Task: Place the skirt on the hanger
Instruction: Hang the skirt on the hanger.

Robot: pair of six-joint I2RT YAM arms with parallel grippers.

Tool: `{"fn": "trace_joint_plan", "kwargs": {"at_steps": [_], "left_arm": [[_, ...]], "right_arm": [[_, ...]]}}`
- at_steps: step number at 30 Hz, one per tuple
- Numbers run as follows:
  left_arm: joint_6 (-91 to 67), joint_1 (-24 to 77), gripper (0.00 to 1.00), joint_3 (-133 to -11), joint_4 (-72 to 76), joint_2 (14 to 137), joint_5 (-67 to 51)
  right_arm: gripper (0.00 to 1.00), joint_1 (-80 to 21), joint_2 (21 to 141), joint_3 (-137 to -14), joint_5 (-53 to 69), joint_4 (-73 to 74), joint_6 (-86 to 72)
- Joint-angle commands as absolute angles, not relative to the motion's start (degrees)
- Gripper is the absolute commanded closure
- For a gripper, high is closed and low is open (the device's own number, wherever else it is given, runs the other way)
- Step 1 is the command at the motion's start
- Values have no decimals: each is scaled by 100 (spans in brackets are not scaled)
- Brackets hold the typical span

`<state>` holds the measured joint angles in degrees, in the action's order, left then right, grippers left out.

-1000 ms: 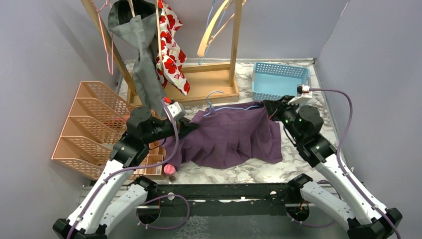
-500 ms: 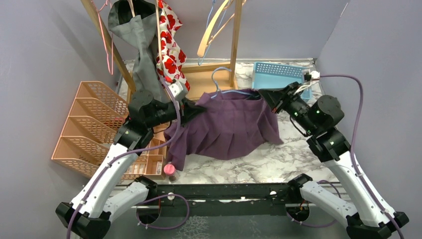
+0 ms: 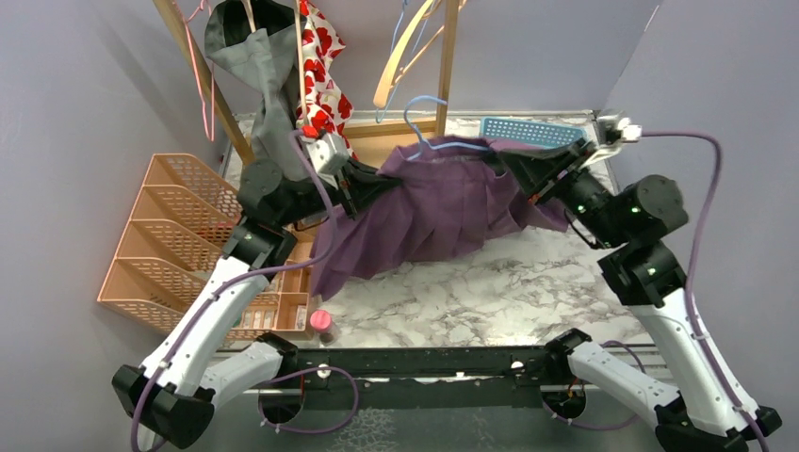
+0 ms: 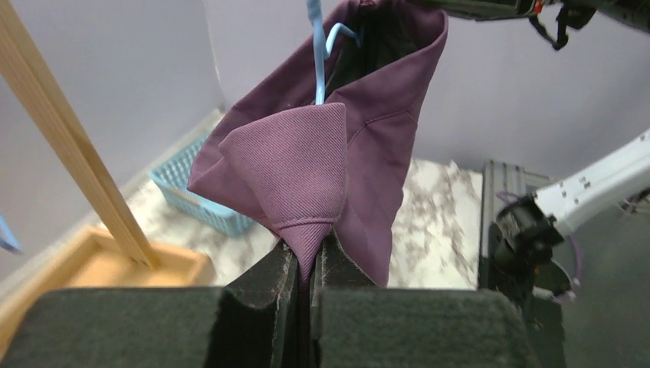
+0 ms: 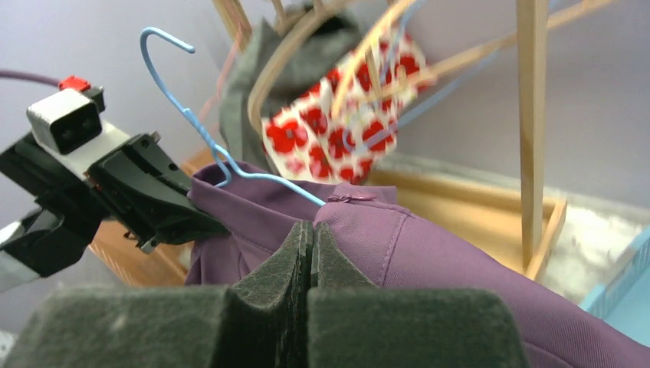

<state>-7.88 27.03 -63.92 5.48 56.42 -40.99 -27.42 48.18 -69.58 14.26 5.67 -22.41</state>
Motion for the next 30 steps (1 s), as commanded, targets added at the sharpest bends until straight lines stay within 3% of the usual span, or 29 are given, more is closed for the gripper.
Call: {"fn": "trace_joint_plan", "kwargs": {"at_steps": [1,9,14,20,25,30], "left_arm": [[-1196,2887,100,-5351,2036,5684,-4398],[-155,3393,100,-3928,2676,5964,-4044],[15,3393,100,-3372,2966,5778,-4087],[-8,3393,100,-3144,3155,5647,-4364],[13,3399,100,-3188,3155,5706,-4542],[8,3388,100,-3246,3155,5763,-4687]], "right_arm": [[99,-2767,4799,-6055,2049,809,-2158],[99,-2769,5347,-4823,4174,231,-1580],[99,-2764,5364,-4484,4077,-148,-1062],[82,-2769,5589,-4270,3955,-791,-361],[77,-2769,5830,-4077,4232,-1382,133],[73,-2769,6051,-4278,4830,-1085,915]]}}
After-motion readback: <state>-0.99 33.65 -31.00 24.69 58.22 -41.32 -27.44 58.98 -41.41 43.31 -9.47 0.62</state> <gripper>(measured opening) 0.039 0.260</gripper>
